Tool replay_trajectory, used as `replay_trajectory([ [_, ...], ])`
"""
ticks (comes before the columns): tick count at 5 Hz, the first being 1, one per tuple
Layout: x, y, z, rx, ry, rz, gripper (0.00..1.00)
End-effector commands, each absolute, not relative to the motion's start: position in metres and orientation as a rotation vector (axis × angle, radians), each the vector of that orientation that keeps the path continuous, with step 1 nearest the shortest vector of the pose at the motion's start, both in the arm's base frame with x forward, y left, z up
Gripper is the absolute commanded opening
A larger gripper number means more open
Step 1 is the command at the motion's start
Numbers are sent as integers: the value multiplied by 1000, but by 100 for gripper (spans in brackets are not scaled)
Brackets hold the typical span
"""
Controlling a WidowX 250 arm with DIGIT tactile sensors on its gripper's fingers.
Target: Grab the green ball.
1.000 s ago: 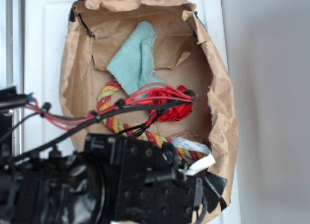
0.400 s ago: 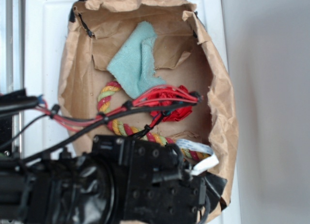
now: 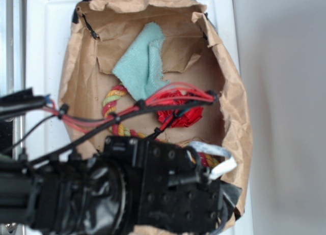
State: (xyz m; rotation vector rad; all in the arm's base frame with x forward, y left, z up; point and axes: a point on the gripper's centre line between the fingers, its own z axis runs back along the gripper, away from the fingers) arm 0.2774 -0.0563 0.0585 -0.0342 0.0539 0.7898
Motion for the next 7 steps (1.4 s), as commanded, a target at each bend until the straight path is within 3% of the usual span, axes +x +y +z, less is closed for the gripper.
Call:
replay_trajectory([
  [1,285,-25,88,-42,-60,878,0],
  [3,286,-16,103,-67,-102,842,0],
  [4,281,-6,114,17,-222,621,0],
  [5,275,15,144,93,-280,496,0],
  [6,276,38,170,159,-318,466,0],
  [7,281,53,195,169,-256,377,0],
])
